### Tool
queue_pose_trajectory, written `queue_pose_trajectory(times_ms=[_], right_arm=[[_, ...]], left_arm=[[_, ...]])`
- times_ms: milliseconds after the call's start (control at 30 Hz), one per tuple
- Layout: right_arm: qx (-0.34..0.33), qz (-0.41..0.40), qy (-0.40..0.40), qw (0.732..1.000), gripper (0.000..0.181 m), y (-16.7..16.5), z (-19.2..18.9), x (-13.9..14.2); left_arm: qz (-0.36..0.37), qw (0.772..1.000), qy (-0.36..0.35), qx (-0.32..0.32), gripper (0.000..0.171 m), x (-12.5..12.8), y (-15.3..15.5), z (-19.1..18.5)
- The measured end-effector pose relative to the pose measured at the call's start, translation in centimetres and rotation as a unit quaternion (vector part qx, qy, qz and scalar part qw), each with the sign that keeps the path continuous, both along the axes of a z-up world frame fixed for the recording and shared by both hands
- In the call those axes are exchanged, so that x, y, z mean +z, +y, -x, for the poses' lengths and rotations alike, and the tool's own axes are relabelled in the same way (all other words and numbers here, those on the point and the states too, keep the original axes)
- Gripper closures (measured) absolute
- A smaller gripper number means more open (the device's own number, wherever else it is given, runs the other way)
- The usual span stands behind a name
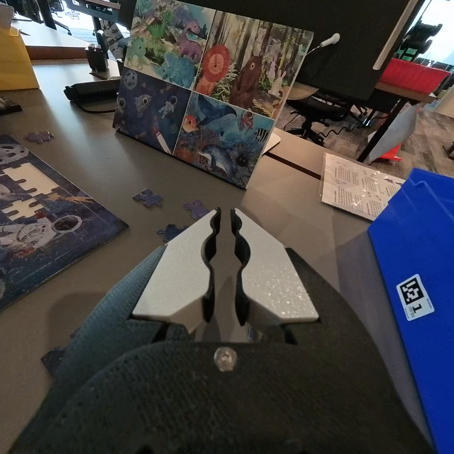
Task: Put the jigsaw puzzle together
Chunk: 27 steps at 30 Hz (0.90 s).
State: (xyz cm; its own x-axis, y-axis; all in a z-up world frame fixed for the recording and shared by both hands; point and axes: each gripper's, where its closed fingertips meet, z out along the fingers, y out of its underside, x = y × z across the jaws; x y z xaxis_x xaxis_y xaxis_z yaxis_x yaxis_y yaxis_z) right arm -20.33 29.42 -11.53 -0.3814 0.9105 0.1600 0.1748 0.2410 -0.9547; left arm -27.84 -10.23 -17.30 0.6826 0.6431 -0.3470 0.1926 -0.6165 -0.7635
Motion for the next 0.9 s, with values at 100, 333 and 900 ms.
queue_pose_trajectory(times_ms=[100, 333, 900], right_arm=[[-0.002, -0.004, 0.005, 1.000, 0.176, 0.2, 0.0, 0.1], [-0.004, -0.002, 0.001, 1.000, 0.175, 0.3, 0.1, -0.1], [-0.047, 0.006, -0.018, 0.999, 0.175, 2.5, 0.5, -1.1]], left_arm=[[-0.026, 0.992, 0.091, 0.085, 0.171, 4.1, -3.9, 1.5], [-0.019, 0.998, -0.033, 0.059, 0.171, 3.8, -5.2, -2.1], [-0.004, 0.998, -0.043, 0.054, 0.165, -0.7, -5.7, -6.4]])
